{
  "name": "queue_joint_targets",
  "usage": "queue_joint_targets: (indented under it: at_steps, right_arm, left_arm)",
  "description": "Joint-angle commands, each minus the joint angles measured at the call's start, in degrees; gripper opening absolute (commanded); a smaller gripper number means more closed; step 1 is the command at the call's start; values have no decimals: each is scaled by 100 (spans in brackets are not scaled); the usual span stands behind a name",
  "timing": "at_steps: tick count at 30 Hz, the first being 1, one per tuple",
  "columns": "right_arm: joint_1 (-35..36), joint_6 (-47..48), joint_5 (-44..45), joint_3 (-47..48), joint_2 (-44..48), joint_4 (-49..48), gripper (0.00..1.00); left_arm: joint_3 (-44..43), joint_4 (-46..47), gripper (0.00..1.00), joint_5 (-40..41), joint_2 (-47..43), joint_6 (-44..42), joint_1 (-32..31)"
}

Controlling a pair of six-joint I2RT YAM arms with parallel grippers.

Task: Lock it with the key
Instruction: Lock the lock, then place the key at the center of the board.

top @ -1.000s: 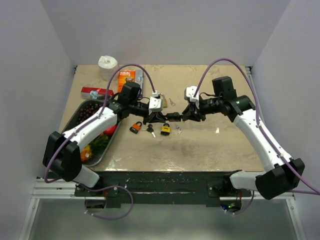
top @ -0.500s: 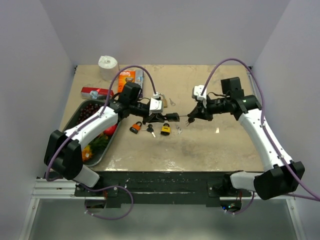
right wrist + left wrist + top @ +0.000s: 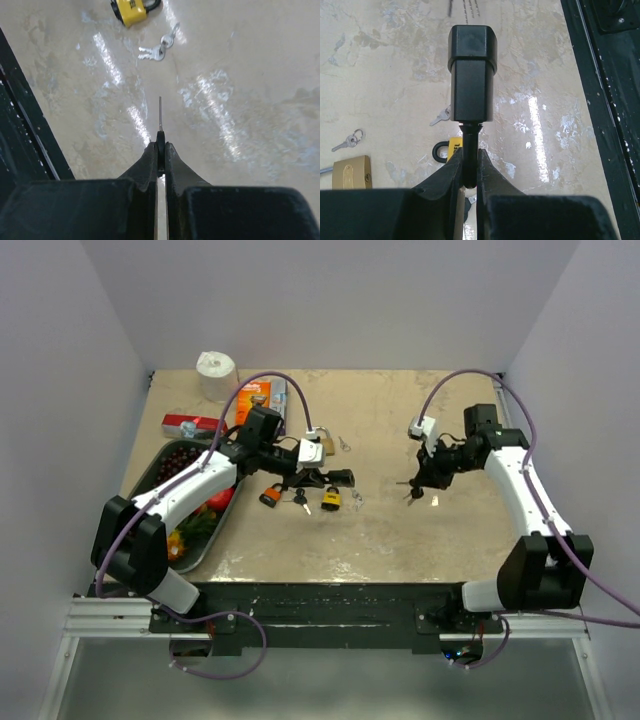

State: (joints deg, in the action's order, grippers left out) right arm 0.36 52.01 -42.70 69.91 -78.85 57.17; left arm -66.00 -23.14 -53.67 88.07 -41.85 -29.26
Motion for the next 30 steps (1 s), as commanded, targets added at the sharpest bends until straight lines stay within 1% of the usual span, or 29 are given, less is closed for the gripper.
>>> queue_joint_targets:
  at_steps: [1,3,9,12,13,15,20,28,29,30]
  right_arm:
    - [-18,-462,376,-363,-192,-319,0]
    - [-27,-472,455,-495,-341,-381,0]
    - [-27,-244,842,-891,-693,-627,0]
    - [-27,-226,903,-795,-1000,-742,0]
    - [-166,-226,938,-769,-1157,-777,0]
    - [-177,-200,1009,-681,-1308,-900,0]
    - [-291,55,1220,-461,-1791,-1006,0]
    - [-405,301,1352,-233,-2108,-1234,0]
    - [-397,301,1360,-189,-2143,-1260,1]
    - [-396,310,1369,-180,-2170,-1287,7]
  left_arm:
    - [-203,757,0,-249,-132,299,43]
    - [-124,907,0,-206,-176,449,43]
    - [-18,995,0,-188,-212,476,43]
    - [-27,978,0,-196,-211,476,43]
    - [-27,969,0,-197,-203,458,43]
    - [-18,916,0,-197,-203,397,43]
    - [-18,811,0,-214,-194,335,34]
    - [34,784,0,-214,-185,300,34]
    - [34,767,0,-214,-159,291,34]
    - [26,758,0,-205,-150,274,34]
